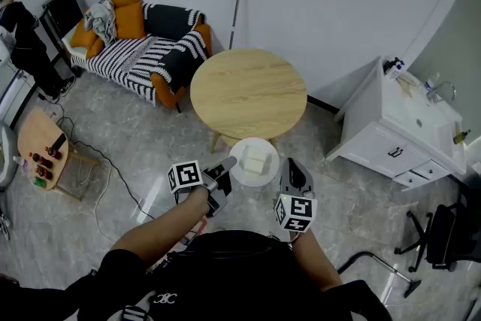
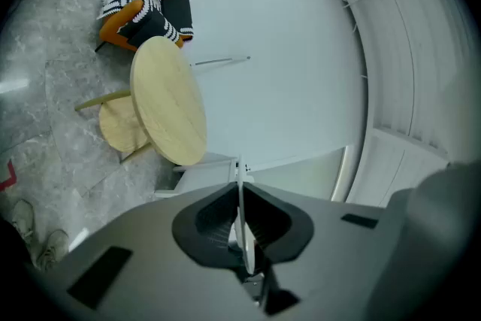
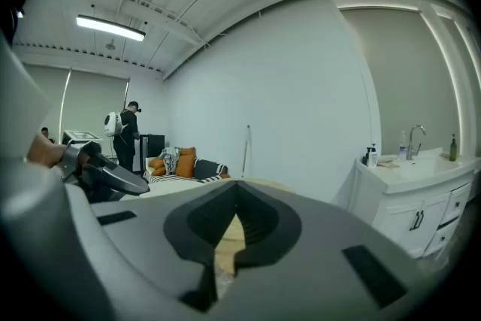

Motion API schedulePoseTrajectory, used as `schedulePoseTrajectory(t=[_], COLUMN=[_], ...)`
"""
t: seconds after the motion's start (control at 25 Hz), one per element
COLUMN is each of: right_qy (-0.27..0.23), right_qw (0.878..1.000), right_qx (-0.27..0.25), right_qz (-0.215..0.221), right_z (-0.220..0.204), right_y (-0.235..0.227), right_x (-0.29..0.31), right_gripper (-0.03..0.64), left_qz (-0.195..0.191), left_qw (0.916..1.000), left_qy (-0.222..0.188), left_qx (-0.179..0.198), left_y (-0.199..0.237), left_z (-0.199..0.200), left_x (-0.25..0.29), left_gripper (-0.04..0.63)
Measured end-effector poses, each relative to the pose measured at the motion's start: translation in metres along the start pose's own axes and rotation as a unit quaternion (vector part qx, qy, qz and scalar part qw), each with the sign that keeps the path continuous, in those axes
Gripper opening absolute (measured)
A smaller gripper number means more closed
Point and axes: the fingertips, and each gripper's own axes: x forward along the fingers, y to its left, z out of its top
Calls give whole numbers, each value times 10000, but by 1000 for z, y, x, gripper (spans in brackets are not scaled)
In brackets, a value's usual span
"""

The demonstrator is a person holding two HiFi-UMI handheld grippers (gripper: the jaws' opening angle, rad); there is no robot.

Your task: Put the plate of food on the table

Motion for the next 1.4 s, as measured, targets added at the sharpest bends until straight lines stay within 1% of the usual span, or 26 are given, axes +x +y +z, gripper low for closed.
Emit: schedulePoseTrajectory(t=[0.28,0.52,0.76,1.04,1.4], right_qy=[-14,7,-5,52,108], right_qw=[10000,9988,9985,9984,9977], right_qx=[42,244,227,172,164], right_qz=[-75,-433,-497,-540,-644], right_z=[-1,-3,-3,-2,-3], right_y=[3,-12,-13,-8,6], right_x=[1,-2,-3,-1,1], right_gripper=[8,8,8,8,8], left_qz=[-44,-18,-10,-17,-124], left_qw=[10000,10000,9999,9998,9996], left_qy=[-3,44,79,167,221], left_qx=[-62,-84,-126,-92,-147], left_y=[1,7,10,10,13], left_z=[-1,-4,-5,-6,4], left_x=[-2,-3,-3,-5,-15], left_gripper=[20,20,21,20,20])
